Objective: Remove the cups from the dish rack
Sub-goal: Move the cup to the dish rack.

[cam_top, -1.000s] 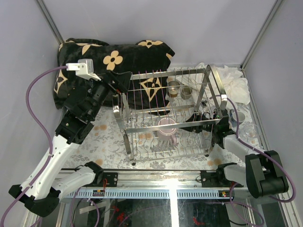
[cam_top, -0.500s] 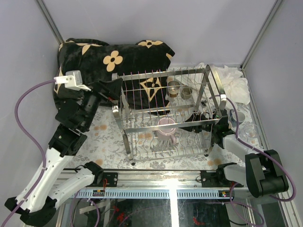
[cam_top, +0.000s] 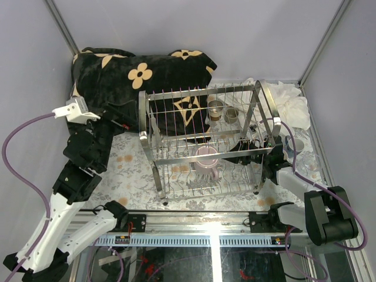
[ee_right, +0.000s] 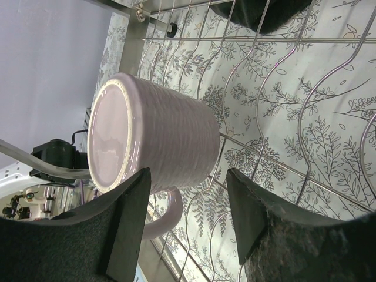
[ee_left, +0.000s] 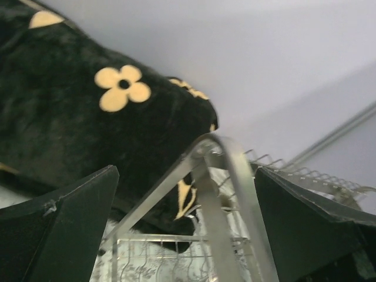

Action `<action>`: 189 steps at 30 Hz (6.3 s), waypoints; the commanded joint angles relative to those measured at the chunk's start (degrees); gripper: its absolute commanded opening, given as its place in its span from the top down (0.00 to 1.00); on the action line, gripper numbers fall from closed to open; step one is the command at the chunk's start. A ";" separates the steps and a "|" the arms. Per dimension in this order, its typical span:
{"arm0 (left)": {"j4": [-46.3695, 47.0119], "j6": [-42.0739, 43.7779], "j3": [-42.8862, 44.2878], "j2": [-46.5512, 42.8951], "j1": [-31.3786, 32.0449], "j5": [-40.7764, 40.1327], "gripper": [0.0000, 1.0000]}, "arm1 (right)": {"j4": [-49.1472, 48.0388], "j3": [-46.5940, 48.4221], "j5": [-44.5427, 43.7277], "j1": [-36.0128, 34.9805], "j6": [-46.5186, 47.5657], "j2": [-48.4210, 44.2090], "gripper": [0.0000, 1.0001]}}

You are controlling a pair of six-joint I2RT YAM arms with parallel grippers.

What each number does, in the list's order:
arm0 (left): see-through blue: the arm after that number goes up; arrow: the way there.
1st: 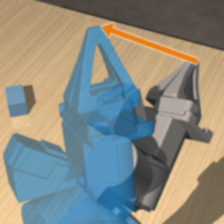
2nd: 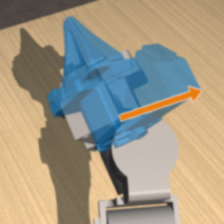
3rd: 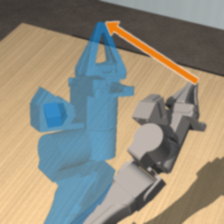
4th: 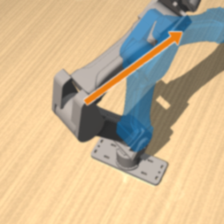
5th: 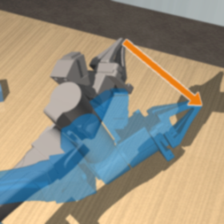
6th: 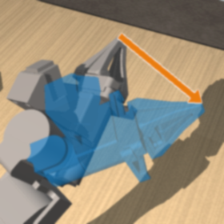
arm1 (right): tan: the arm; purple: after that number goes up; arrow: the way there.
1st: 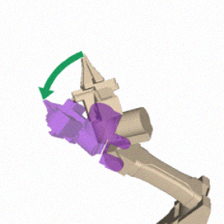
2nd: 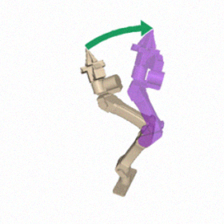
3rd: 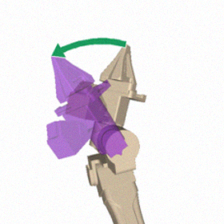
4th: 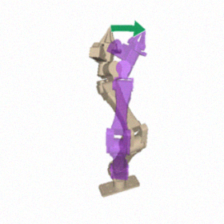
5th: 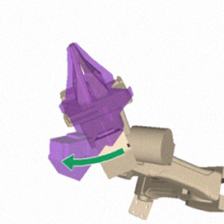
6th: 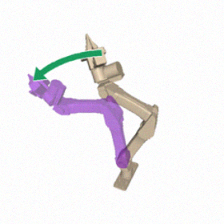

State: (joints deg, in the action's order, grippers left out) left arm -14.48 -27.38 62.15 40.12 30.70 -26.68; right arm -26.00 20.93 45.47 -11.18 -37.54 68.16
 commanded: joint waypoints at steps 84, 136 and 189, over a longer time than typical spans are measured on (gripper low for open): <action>55.57 -23.04 -51.99 14.35 -1.78 41.07 0.09 | 0.73 1.00 -3.47 -1.28 0.64 -0.05 0.38; 63.82 -15.93 -40.34 40.32 2.00 50.03 0.22 | -4.19 0.18 -1.26 -1.27 -0.71 0.85 0.40; 52.36 -15.37 -42.03 33.79 1.30 41.48 0.48 | -19.33 -2.12 4.01 -1.41 -8.00 4.37 0.41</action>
State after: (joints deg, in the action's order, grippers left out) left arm 35.27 -41.71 20.51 73.87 32.21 14.41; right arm -43.57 18.46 50.06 -11.25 -46.96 74.61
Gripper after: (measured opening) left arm 0.550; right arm 0.590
